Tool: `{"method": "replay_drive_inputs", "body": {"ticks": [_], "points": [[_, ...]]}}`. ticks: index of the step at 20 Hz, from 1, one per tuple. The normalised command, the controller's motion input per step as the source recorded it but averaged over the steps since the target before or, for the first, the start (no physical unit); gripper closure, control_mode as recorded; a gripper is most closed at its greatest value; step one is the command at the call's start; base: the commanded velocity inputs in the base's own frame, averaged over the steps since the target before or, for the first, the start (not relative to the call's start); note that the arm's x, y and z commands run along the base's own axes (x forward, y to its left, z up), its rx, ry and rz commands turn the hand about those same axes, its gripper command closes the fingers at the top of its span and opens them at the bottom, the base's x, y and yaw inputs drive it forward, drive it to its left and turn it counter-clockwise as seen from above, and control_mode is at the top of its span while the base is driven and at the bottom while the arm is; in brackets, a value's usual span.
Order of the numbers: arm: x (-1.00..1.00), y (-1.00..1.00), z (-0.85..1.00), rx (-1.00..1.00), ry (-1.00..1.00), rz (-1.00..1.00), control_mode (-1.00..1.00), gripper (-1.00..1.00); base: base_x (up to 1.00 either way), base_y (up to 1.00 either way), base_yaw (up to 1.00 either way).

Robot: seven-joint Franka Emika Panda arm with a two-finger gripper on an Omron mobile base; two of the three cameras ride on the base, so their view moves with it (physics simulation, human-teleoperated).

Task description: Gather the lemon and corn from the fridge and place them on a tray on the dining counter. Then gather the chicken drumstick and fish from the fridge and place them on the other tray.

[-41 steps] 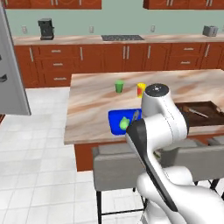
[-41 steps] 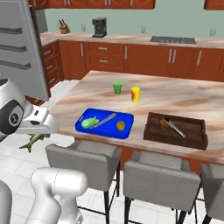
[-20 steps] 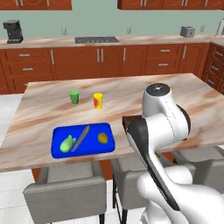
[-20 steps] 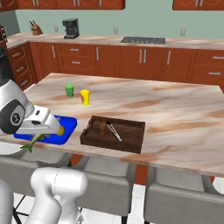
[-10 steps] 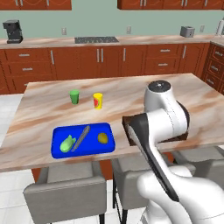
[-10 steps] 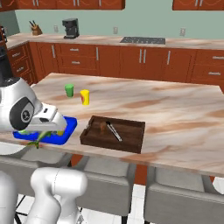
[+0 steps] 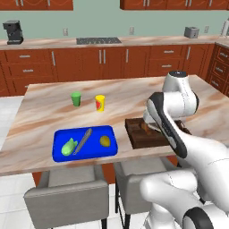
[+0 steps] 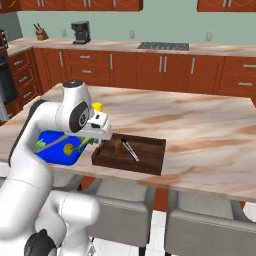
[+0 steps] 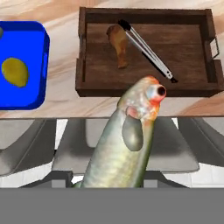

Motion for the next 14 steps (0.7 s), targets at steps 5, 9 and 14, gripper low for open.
{"method": "replay_drive_inputs", "body": {"ticks": [5,9,14], "points": [[0.77,-0.62,-0.3,0.08,0.12,0.0,-1.0,1.0,0.0,0.0,0.0],[0.68,-0.5,-0.51,0.0,0.09,0.0,-1.0,1.0,0.0,0.0,0.0],[0.67,-0.46,-0.43,0.0,0.03,0.0,-1.0,1.0,0.0,0.0,0.0]]}}
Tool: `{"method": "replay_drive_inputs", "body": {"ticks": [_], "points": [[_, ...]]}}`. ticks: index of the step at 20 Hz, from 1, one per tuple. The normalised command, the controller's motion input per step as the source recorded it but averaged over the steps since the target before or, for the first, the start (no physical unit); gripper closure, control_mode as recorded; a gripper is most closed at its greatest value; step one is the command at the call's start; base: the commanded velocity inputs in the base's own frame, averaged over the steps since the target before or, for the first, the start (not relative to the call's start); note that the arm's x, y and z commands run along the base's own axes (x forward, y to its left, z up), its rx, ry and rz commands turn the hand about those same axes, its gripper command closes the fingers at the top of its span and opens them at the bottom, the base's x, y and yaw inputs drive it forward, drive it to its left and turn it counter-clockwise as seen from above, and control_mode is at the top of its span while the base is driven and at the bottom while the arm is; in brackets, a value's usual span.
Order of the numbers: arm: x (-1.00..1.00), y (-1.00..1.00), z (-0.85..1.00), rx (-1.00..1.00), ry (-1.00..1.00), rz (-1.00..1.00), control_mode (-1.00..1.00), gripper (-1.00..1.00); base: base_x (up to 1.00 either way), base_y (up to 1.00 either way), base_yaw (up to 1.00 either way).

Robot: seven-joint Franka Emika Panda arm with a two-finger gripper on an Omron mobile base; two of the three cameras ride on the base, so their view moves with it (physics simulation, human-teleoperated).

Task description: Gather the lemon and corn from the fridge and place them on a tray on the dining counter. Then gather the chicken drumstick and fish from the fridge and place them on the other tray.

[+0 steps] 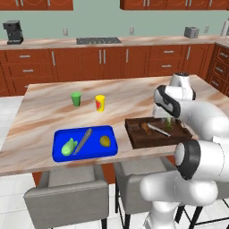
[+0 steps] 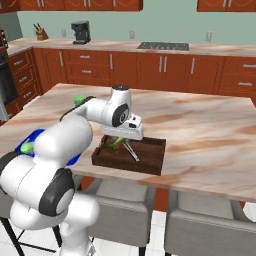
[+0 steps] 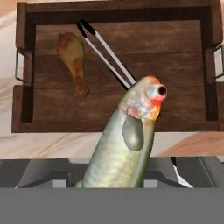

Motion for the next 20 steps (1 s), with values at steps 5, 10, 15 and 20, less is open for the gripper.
{"method": "replay_drive_inputs", "body": {"ticks": [5,10,15,20], "points": [[0.62,-0.34,-0.31,0.0,0.04,-0.01,-1.0,1.0,0.0,0.0,0.0],[0.41,-0.15,-0.39,0.0,0.08,-0.01,-1.0,1.0,0.0,0.0,0.0],[0.06,-0.09,-0.41,0.0,0.03,0.0,-1.0,1.0,0.0,0.0,0.0],[0.26,-0.13,-0.41,0.0,0.05,0.0,-1.0,1.0,0.0,0.0,0.0]]}}
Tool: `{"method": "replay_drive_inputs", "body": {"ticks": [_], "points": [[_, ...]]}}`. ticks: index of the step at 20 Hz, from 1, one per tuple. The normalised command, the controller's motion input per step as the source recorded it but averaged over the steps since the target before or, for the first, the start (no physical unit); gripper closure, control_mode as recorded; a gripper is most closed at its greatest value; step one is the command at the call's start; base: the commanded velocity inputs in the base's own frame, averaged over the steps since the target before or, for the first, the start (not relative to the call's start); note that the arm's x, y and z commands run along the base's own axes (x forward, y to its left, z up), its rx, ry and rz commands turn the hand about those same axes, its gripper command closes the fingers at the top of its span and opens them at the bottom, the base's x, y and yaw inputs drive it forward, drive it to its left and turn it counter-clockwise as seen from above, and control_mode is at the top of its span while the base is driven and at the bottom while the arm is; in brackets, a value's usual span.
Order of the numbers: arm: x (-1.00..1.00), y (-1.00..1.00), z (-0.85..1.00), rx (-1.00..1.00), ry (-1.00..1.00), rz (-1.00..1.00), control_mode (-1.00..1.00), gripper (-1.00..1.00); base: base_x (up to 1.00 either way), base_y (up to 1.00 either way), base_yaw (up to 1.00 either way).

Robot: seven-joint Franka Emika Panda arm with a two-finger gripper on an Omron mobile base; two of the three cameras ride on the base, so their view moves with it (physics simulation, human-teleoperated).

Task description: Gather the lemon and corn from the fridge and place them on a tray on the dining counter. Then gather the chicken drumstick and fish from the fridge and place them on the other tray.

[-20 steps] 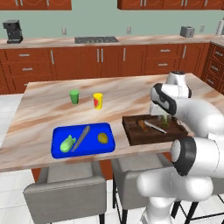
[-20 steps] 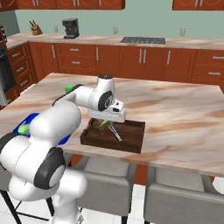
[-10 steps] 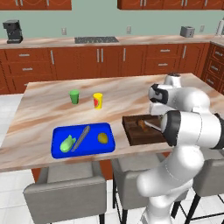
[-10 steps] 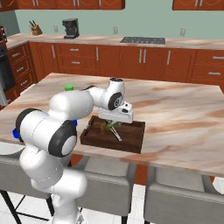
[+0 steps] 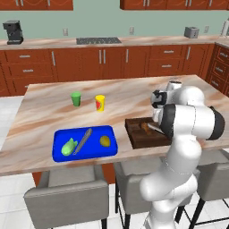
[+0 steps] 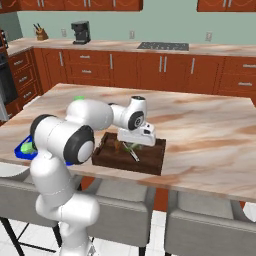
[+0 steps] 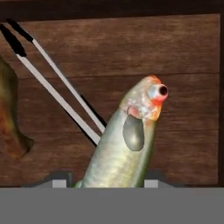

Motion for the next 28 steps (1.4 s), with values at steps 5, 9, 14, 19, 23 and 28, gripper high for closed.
{"method": "replay_drive_inputs", "body": {"ticks": [5,9,14,19,23,28], "points": [[0.29,-0.14,-0.42,0.0,0.02,0.0,-1.0,1.0,0.0,0.0,0.0],[0.29,-0.21,-0.3,0.0,0.0,0.0,-1.0,1.0,0.0,0.0,0.0],[0.21,-0.13,-0.32,0.0,0.01,0.0,-1.0,1.0,0.0,0.0,0.0],[0.21,-0.09,-0.26,0.0,0.01,0.0,-1.0,1.0,0.0,0.0,0.0],[0.0,-0.01,0.01,0.0,0.0,0.0,-1.0,-1.0,0.0,0.0,0.0],[0.0,-0.02,0.27,0.02,-0.01,-0.01,-1.0,-1.0,0.0,0.0,0.0]]}}
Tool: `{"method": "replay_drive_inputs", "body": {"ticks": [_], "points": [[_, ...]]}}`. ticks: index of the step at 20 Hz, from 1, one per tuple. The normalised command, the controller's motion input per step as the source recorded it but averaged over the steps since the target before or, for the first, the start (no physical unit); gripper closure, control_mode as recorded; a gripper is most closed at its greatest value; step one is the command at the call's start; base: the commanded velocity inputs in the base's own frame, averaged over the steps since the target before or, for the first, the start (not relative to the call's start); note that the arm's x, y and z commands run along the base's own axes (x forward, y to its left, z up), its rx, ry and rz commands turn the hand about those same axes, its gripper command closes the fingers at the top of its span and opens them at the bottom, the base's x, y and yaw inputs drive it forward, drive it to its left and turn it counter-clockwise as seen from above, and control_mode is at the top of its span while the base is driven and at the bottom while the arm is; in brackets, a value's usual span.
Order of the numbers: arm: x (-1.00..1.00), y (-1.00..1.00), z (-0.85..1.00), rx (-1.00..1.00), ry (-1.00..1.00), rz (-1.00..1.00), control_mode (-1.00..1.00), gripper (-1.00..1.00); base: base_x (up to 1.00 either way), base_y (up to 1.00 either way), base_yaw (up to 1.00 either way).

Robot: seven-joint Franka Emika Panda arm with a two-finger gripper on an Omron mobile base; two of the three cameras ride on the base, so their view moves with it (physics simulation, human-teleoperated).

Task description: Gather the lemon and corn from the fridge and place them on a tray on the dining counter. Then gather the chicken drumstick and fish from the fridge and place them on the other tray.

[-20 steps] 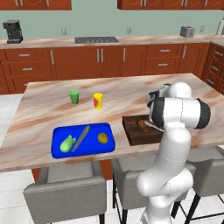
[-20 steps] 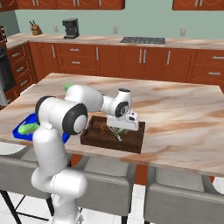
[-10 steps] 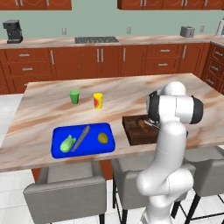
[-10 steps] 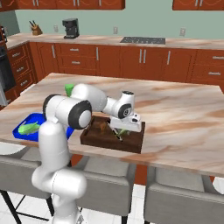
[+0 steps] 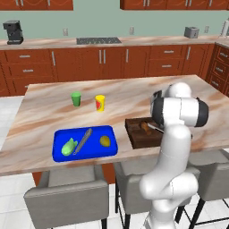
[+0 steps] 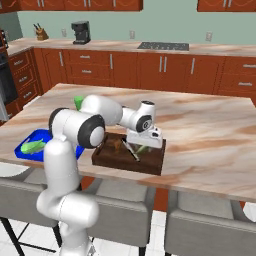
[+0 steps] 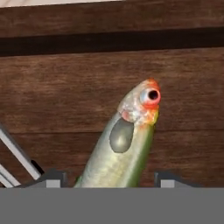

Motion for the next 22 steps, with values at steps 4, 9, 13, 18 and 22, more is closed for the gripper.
{"method": "replay_drive_inputs", "body": {"ticks": [4,9,13,18,22], "points": [[0.0,0.0,0.19,0.02,0.0,-0.03,-1.0,-1.0,0.0,0.0,0.0],[-0.17,0.0,0.38,0.03,-0.01,-0.05,-1.0,-1.0,0.0,0.0,0.0],[-0.48,0.0,0.93,0.02,-0.03,-0.04,-1.0,-1.0,0.0,0.0,0.0],[-0.74,0.0,0.92,0.0,-0.1,-0.02,-1.0,-1.0,0.0,0.0,0.0],[-0.95,0.1,0.73,0.0,-0.16,-0.02,-1.0,-1.0,0.0,0.0,0.0]]}}
